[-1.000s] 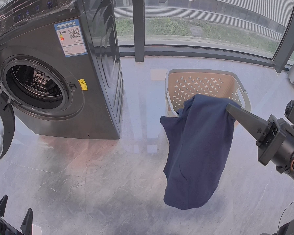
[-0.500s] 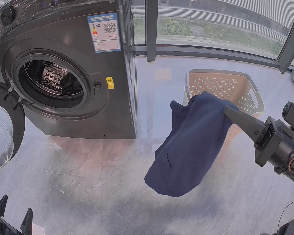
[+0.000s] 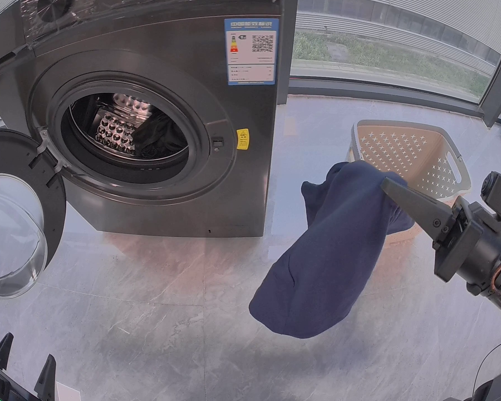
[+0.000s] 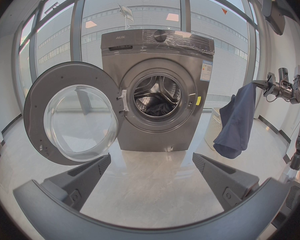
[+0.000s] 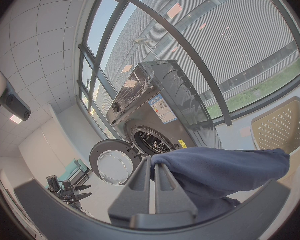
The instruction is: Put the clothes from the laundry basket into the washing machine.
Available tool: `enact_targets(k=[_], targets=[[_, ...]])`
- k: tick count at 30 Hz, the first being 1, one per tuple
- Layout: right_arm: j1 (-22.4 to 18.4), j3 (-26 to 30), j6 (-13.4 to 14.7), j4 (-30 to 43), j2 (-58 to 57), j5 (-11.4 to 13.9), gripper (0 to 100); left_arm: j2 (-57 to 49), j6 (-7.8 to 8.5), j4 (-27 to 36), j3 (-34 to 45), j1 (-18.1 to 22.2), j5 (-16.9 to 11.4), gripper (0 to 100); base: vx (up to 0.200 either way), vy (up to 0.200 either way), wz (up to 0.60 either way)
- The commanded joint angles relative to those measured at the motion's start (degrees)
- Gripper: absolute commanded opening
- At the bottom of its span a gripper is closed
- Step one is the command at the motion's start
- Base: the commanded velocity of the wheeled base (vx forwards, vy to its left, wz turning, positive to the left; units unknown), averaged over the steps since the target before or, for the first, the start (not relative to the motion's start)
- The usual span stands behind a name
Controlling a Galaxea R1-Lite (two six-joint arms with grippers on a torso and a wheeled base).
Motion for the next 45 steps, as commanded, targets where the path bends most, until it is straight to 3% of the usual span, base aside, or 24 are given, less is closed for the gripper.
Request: enact_targets(k=[1,14,20,45], targets=[[0.03,0.00,0.01,0.02,0.05,0.02,0,-0.57,-0.04,0.00,0.84,0.00,-0.04,100,0.000,0.000,0.00],[-0.06,-0.17,0.01,0.02,0.31,0.02,0,-0.57,0.05,0.00,0.84,0.09,-0.04,100,-0.185,0.000,0.00],[-0.32,-0.26,0.01,0.02,0.40,-0.16,0,-0.57,0.05,0.00,0.84,0.09,-0.04,100,0.000,0.000,0.00],[-1.90,-2.11,0.62,0.64,2.16,-0.77,0,-0.57,-0.04,0.00,0.84,0.09,-0.04,100,0.000,0.200,0.00]])
